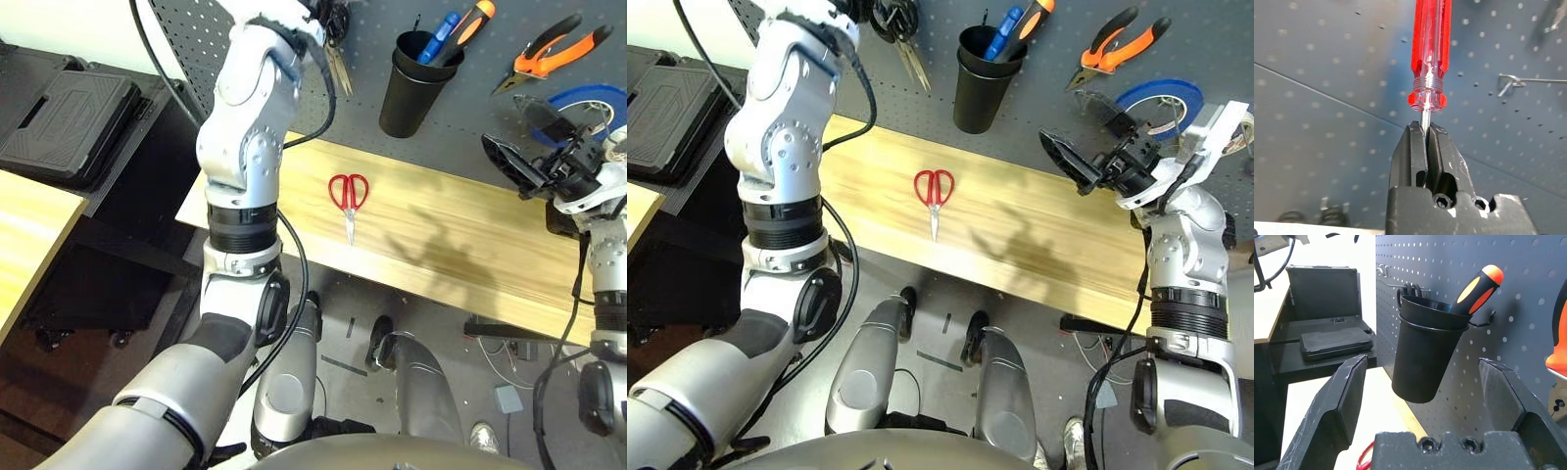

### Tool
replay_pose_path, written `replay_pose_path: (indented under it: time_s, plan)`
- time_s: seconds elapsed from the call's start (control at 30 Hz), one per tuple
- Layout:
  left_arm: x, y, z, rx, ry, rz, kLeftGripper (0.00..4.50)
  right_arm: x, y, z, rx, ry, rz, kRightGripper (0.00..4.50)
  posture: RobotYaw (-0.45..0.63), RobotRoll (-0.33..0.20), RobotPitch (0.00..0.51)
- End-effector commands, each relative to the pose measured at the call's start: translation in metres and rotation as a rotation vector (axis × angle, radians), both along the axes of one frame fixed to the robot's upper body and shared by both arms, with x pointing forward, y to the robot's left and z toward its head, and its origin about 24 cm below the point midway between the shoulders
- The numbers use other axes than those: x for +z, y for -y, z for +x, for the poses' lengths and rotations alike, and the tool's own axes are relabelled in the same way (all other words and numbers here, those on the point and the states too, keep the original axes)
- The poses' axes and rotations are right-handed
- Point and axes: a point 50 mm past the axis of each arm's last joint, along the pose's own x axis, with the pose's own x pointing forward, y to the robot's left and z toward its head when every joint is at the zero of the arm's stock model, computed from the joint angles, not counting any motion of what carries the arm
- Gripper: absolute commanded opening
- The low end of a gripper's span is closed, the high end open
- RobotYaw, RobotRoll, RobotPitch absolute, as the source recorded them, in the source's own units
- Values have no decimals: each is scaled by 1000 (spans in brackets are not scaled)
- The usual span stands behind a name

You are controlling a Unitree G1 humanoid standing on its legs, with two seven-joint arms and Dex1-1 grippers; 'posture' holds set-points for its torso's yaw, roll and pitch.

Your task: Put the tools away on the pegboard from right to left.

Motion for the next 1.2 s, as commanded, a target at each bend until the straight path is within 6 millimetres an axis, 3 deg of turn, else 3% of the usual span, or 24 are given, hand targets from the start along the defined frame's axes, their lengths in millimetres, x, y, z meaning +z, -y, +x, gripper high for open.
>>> replay_pose_path:
  time_s: [0.03, 0.43, 0.83, 1.2]
  plan:
    - [7, 18, -4, -56, 39, 10, 15, -1, 5, -4, -17, -3, 4, 4500, 192, 0, 266]
    - [8, 43, 8, -116, 40, 15, 15, -1, 4, -5, -51, 10, 8, 4500, 162, 0, 260]
    - [-13, 63, 22, -132, 0, 70, 15, -2, 4, -7, -96, 33, 3, 4500, 133, 0, 269]
    - [-35, 64, 37, -92, -27, 101, 15, -5, 8, -11, -136, 36, 0, 4500, 108, 0, 273]
